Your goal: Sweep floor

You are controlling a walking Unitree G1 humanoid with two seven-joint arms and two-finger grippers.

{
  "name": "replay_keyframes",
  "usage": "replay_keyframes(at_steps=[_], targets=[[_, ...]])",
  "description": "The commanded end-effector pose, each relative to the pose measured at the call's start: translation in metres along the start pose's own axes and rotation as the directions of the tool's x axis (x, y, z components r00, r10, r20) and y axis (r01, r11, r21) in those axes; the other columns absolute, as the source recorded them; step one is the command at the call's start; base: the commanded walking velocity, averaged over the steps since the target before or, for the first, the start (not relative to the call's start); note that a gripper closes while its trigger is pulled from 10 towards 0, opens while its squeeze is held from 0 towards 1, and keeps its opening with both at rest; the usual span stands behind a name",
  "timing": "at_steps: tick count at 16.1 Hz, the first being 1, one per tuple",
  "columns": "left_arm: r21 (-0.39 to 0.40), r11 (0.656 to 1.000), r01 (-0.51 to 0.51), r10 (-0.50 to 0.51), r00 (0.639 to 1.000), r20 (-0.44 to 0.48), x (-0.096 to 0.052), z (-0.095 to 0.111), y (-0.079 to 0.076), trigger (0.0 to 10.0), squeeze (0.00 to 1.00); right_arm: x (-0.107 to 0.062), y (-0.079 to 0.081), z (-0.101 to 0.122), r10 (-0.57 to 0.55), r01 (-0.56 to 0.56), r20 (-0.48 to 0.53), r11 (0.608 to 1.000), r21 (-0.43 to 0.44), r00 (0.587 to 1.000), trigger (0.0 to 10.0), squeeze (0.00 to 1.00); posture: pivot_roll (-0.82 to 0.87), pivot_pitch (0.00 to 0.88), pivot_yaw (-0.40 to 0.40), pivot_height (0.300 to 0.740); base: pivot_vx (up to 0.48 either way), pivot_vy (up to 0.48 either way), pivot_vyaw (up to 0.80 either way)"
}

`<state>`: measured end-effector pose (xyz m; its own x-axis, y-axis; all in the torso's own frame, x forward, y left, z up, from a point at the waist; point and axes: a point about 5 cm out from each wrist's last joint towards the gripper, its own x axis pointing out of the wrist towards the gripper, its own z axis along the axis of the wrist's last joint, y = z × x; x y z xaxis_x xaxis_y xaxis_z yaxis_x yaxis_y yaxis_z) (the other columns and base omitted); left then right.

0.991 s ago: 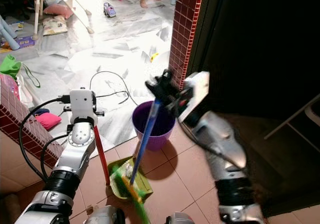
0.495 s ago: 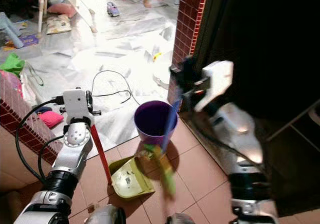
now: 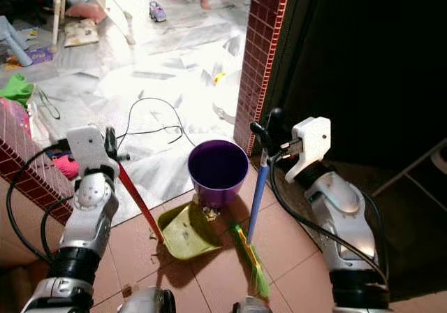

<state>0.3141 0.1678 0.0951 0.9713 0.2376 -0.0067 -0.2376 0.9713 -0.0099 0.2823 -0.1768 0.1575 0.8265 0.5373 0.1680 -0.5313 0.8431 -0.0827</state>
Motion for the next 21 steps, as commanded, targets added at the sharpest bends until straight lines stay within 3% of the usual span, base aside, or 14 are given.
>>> replay_keyframes(at_steps=[1,4,8,9,10,12,14,17,19,21], targets=[[0.030,0.999,0.015,-0.016,1.000,0.015,0.002,0.004,-0.001,10.0,0.00,0.008,0.002,0.009,0.006,-0.003,0.058,0.999,-0.048,0.998,10.0,0.00,-0.17,0.000,0.003,0.740,0.000,0.000,0.00],[0.083,0.993,0.085,-0.082,0.996,-0.038,0.001,-0.005,-0.016,10.0,0.00,0.029,0.021,0.003,0.040,-0.037,0.097,0.999,-0.029,0.994,10.0,0.00,-0.15,0.000,0.006,0.740,0.000,0.000,0.00],[0.057,0.988,0.145,-0.142,0.989,-0.051,0.002,-0.007,-0.034,10.0,0.00,0.051,0.049,-0.003,0.117,-0.125,0.133,0.990,0.059,0.984,10.0,0.00,-0.13,0.000,-0.002,0.740,0.000,0.000,0.00],[0.047,0.985,0.168,-0.165,0.985,-0.057,0.000,-0.007,-0.043,10.0,0.00,0.054,0.057,-0.002,0.152,-0.176,0.142,0.969,0.176,0.978,10.0,0.00,-0.13,0.000,-0.006,0.740,0.000,0.000,0.00],[0.041,0.982,0.183,-0.180,0.982,-0.056,-0.001,-0.007,-0.046,10.0,0.00,0.054,0.059,-0.002,0.171,-0.200,0.139,0.952,0.232,0.975,10.0,0.00,-0.13,0.000,-0.006,0.740,0.000,0.000,0.00],[0.039,0.978,0.203,-0.200,0.977,-0.068,-0.003,-0.010,-0.050,10.0,0.00,0.041,0.058,-0.001,0.305,-0.325,0.115,0.863,0.386,0.945,10.0,0.00,-0.15,0.000,-0.005,0.740,0.000,0.000,0.00],[0.036,0.978,0.208,-0.205,0.976,-0.070,-0.005,-0.013,-0.050,10.0,0.00,0.030,0.049,0.003,0.356,-0.366,0.104,0.835,0.410,0.929,10.0,0.00,-0.15,0.000,-0.003,0.740,0.000,0.000,0.00],[0.035,0.981,0.190,-0.188,0.981,-0.054,-0.002,-0.011,-0.043,10.0,0.00,0.027,0.032,0.024,0.348,-0.369,0.129,0.828,0.423,0.929,10.0,0.00,-0.16,0.000,0.000,0.740,0.000,0.000,0.00],[0.027,0.986,0.162,-0.161,0.986,-0.036,0.002,-0.008,-0.036,10.0,0.00,0.027,0.022,0.040,0.316,-0.351,0.151,0.853,0.386,0.937,10.0,0.00,-0.18,0.000,0.001,0.740,0.000,0.000,0.00],[0.021,0.990,0.140,-0.140,0.990,-0.035,0.005,-0.007,-0.031,10.0,0.00,0.020,0.020,0.050,0.338,-0.374,0.161,0.841,0.390,0.927,10.0,0.00,-0.18,0.000,0.000,0.740,0.000,0.000,0.00]])
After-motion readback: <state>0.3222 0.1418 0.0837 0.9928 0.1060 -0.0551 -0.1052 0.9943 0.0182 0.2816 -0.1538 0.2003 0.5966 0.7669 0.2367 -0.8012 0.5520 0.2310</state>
